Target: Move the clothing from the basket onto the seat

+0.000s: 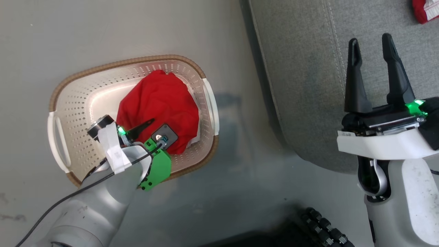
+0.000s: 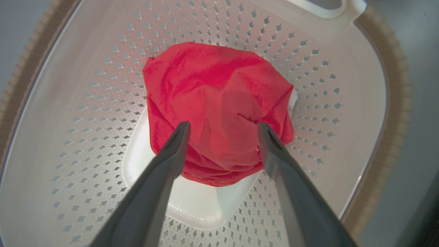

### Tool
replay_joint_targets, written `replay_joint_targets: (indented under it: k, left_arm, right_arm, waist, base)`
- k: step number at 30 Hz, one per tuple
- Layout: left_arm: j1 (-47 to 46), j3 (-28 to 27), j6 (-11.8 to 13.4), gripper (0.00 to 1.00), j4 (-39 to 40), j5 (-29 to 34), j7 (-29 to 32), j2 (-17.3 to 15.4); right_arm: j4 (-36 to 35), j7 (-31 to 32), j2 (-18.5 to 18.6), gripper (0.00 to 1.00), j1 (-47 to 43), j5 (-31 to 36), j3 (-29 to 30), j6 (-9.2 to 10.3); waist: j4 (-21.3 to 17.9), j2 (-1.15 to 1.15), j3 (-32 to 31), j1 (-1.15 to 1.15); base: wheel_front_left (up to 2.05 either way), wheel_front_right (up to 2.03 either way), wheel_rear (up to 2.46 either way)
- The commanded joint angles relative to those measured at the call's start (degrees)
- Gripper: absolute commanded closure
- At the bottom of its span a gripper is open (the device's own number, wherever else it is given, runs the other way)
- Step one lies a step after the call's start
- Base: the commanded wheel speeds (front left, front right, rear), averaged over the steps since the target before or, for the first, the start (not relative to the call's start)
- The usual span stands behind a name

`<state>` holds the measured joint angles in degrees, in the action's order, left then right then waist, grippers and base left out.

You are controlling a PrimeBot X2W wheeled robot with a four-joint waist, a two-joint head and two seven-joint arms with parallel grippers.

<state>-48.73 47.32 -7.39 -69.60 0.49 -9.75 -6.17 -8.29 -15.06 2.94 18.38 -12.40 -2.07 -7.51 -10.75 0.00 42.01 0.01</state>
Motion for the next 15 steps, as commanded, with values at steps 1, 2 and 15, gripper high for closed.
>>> replay_joint_targets:
  k: [1,2,15]
  left_arm:
    - [-1.8,0.54,-0.11,0.0,-0.64,-0.69,0.26,-0.38]
    - [-2.43,0.89,-0.11,0.0,-0.98,-0.91,0.53,-0.59]
    - [-8.03,3.89,-0.11,0.0,-3.35,-3.76,2.31,-2.71]
  right_arm:
    - [-0.89,-0.18,-0.07,0.0,1.56,-0.65,0.08,0.04]
    - [-1.22,-0.18,-0.08,0.0,1.82,-0.99,0.09,0.04]
    - [-7.91,-0.17,-0.07,0.0,4.71,-2.44,-0.5,0.04]
  waist:
    - [-3.84,0.0,4.77,-0.01]
    - [-4.09,0.0,5.29,-0.01]
    - [-5.53,0.0,10.63,-0.01]
  base:
    - [0.0,0.0,0.0]
    - [0.0,0.0,0.0]
    - [0.0,0.0,0.0]
